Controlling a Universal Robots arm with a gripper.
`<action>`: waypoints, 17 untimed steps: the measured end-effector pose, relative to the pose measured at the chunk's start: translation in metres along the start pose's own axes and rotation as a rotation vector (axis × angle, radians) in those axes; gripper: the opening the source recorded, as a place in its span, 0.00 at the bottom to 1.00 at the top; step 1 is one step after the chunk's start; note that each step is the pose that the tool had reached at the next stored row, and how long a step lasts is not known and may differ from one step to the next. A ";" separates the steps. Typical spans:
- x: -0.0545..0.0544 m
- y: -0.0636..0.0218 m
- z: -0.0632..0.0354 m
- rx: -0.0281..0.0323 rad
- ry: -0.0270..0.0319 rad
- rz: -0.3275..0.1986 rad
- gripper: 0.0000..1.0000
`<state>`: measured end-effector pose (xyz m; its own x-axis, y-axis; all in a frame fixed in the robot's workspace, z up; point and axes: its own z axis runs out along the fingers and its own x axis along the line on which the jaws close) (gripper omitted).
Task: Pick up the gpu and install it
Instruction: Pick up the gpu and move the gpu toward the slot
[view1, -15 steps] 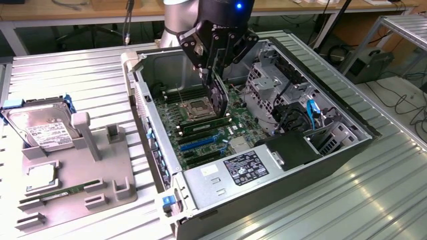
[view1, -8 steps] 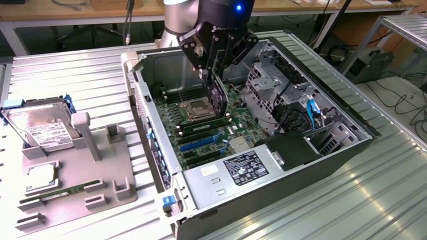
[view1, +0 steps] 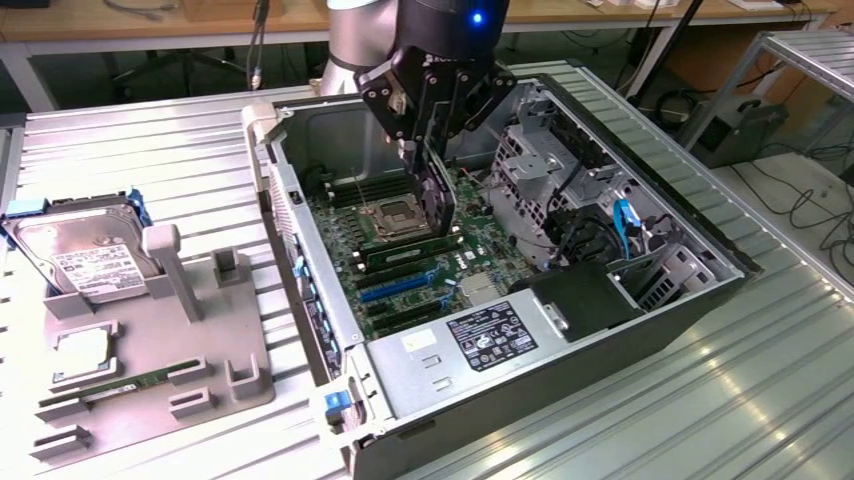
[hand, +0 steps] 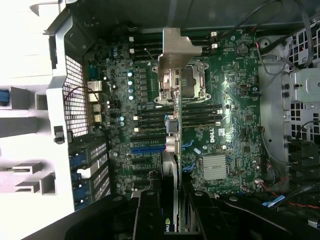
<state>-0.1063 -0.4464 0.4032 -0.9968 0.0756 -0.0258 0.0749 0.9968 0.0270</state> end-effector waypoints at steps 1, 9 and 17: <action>0.000 0.0000 0.0003 0.0000 -0.0001 0.000 0.26; -0.006 0.0004 0.0020 0.0011 -0.0001 0.000 0.26; -0.010 0.0007 0.0034 0.0021 -0.0002 0.000 0.26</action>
<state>-0.0961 -0.4464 0.4000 -0.9968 0.0758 -0.0260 0.0751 0.9969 0.0249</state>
